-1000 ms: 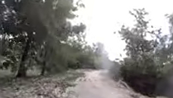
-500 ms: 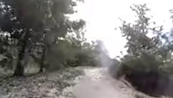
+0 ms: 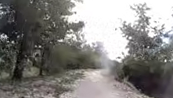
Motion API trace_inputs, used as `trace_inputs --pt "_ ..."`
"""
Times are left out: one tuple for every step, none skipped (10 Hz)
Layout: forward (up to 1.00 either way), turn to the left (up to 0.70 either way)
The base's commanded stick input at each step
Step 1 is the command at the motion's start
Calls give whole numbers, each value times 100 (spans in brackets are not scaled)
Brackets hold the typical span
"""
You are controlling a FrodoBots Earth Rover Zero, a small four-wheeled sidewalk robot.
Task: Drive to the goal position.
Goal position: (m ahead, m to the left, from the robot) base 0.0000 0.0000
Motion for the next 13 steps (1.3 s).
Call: trace_inputs --pt "45 0" --pt "45 0" --pt "45 0" --pt "45 0" --pt "45 0" --pt "45 0" --pt "45 0" --pt "45 0" --pt "45 0" --pt "45 0" --pt "45 0" --pt "45 0" --pt "45 0"
